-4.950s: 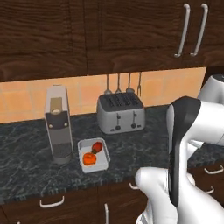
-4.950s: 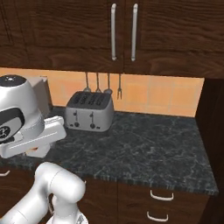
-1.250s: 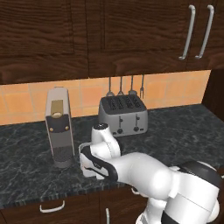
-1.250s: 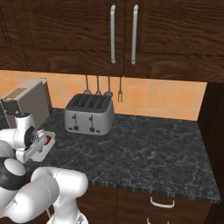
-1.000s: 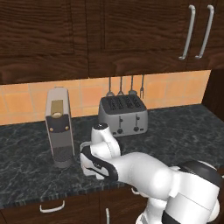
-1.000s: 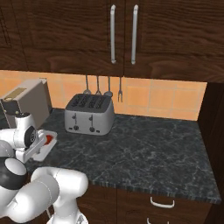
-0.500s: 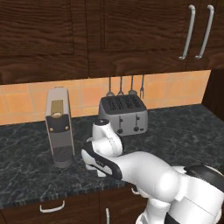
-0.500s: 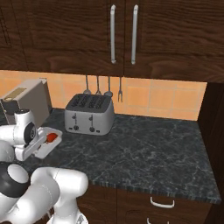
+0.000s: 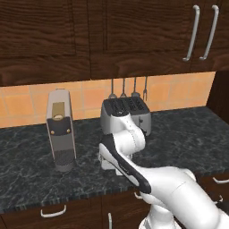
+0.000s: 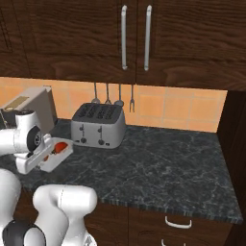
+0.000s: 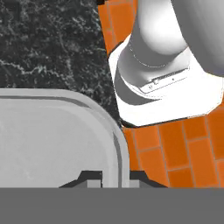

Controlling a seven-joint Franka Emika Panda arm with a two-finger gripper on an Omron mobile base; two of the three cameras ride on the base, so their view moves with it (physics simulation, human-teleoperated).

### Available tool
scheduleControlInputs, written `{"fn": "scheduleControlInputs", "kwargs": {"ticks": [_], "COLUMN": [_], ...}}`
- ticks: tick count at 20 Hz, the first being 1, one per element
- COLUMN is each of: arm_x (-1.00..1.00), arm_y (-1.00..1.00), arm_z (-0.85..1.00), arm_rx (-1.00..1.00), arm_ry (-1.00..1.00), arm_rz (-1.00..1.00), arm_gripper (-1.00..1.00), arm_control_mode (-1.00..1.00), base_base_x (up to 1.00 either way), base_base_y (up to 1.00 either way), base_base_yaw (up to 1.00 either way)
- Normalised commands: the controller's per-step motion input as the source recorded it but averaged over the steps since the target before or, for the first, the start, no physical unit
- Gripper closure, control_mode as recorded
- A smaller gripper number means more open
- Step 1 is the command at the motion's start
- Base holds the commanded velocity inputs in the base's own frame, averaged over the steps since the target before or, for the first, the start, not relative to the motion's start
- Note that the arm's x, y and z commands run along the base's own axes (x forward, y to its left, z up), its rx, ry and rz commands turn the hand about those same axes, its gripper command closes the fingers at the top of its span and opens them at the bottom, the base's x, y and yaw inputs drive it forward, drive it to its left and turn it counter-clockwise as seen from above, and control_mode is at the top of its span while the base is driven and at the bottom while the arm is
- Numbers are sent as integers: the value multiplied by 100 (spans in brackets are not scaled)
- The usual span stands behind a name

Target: Take the meat container that has the fish and place it on the second highest rack of the freezer. Then take the vegetable container that has the tomato and squash and place it on the highest rack of the freezer.

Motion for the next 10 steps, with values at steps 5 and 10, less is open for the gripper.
{"fn": "scheduleControlInputs", "kwargs": {"ticks": [5, 10], "arm_x": [-37, -12], "arm_y": [-89, -84], "arm_z": [50, 59], "arm_rx": [0, 0], "arm_ry": [0, 2], "arm_rz": [0, 1], "arm_gripper": [100, 100], "arm_control_mode": [-100, -100], "base_base_x": [0, 0], "base_base_y": [0, 0], "base_base_yaw": [0, 0]}}
